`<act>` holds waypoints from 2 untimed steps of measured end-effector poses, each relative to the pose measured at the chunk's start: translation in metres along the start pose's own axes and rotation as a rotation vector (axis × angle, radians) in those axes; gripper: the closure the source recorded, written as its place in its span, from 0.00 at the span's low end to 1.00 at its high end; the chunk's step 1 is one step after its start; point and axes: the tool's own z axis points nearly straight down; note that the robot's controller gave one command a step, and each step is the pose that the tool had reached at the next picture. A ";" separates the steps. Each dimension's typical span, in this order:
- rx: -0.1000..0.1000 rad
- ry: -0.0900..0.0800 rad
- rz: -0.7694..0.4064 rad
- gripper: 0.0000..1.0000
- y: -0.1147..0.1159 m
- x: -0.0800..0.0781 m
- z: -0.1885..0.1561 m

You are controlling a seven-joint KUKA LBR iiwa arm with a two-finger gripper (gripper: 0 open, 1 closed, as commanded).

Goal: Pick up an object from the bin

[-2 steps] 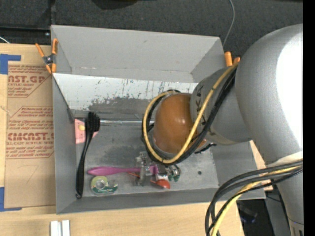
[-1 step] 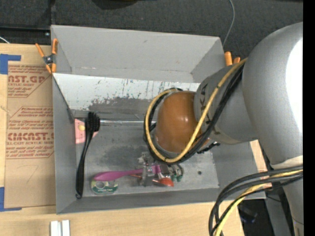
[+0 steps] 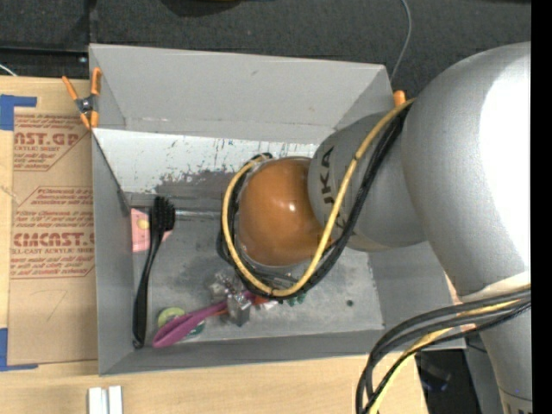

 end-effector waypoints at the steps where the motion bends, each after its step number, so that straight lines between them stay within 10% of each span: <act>1: -0.001 0.002 0.414 1.00 -0.027 0.028 -0.092; 2: 0.003 -0.006 0.321 1.00 -0.022 0.019 -0.102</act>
Offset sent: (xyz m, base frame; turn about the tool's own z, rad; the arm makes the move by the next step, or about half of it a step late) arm -0.0042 0.0081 0.0732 0.0111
